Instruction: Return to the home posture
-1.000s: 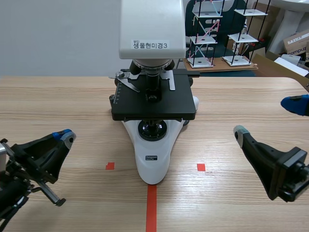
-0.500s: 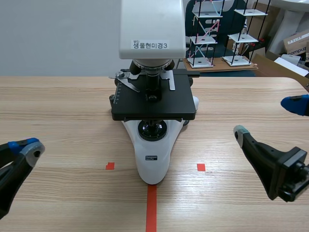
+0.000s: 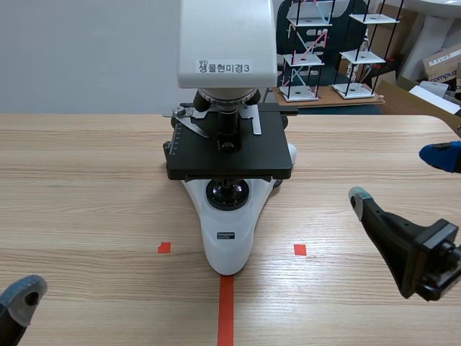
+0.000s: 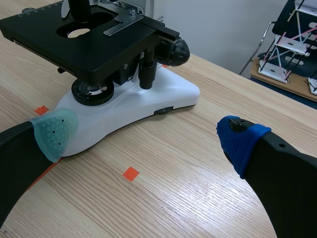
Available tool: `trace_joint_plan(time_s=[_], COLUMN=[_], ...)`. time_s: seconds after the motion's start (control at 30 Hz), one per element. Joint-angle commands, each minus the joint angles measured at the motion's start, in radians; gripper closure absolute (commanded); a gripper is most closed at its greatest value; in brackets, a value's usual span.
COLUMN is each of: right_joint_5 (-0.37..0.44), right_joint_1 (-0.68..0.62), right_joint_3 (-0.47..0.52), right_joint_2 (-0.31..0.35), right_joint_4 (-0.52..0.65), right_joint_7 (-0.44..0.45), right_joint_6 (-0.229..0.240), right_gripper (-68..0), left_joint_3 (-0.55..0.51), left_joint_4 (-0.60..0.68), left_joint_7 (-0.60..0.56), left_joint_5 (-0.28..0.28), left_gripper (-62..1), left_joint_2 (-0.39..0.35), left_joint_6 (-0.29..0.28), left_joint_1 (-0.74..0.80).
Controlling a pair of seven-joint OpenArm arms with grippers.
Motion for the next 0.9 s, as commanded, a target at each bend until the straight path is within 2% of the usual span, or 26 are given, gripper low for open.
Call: trace_joint_plan(time_s=[0.0,0.17,0.37,0.87], right_joint_5=[0.011,0.011,0.011,0.011], right_joint_1=[0.000,0.000,0.000,0.000], right_joint_3=[0.002,0.002,0.002,0.002], right_joint_2=[0.002,0.002,0.002,0.002], right_joint_4=[0.013,0.013,0.013,0.013], right_joint_7=[0.019,0.019,0.019,0.019], right_joint_6=[-0.003,-0.003,-0.003,-0.003], right_gripper=[-62.1,-62.1,-62.1,-62.1], left_joint_3=[-0.011,-0.011,-0.011,-0.011], left_joint_4=[0.018,0.019,0.019,0.019], left_joint_7=[-0.017,-0.007,-0.011,-0.011], left_joint_5=[-0.007,-0.007,-0.007,-0.007], left_gripper=[-57.1,-57.0,-57.0,-57.0], left_joint_2=[0.002,0.002,0.002,0.002], left_joint_6=[0.006,0.010,0.043,0.043], left_joint_1=[-0.002,-0.002,-0.003,-0.003])
